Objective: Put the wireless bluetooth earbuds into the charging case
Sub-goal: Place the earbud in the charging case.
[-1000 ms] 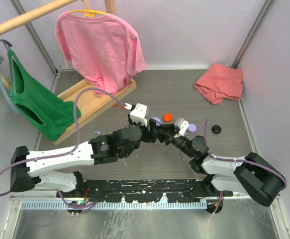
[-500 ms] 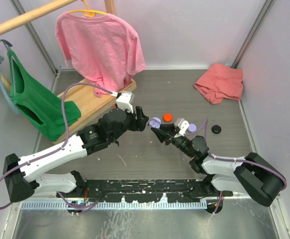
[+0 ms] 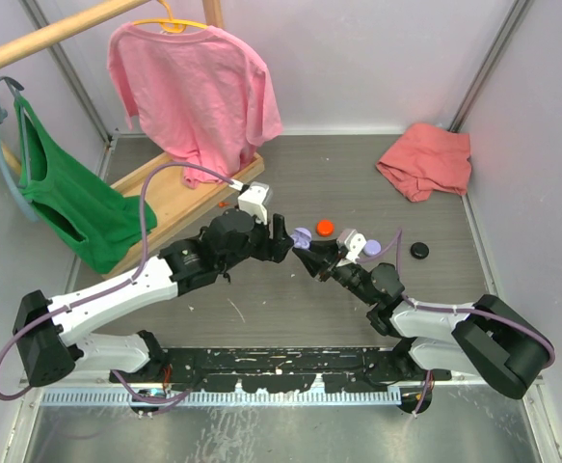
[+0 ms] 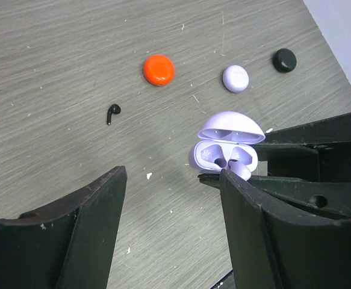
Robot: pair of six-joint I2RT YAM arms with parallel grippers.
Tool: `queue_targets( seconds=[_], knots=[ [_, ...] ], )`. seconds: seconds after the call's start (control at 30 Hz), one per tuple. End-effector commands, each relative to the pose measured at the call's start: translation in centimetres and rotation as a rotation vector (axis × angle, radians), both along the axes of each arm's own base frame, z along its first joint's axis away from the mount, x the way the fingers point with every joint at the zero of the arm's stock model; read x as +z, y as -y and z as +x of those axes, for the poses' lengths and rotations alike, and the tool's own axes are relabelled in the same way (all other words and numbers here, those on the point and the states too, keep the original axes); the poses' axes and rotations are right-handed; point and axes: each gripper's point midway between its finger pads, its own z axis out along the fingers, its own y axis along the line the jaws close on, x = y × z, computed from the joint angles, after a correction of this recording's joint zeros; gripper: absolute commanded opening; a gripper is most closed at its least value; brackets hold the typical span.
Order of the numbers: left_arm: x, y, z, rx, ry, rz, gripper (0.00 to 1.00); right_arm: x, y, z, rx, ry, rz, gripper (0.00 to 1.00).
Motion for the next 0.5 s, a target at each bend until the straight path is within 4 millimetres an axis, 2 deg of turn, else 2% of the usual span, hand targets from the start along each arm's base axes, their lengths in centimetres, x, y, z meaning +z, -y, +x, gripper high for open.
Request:
queue_targets(
  seconds=[0.0, 0.47],
  knots=[
    [0.7, 0.2, 0.3, -0.012, 0.018, -0.007, 0.65, 2.7, 0.0, -0.1, 0.003, 0.070, 0.066, 0.01],
    [1.3, 1.6, -0.6, -0.086, 0.009, -0.060, 0.70, 2.6, -0.1, -0.1, 0.007, 0.067, 0.065, 0.01]
  ],
)
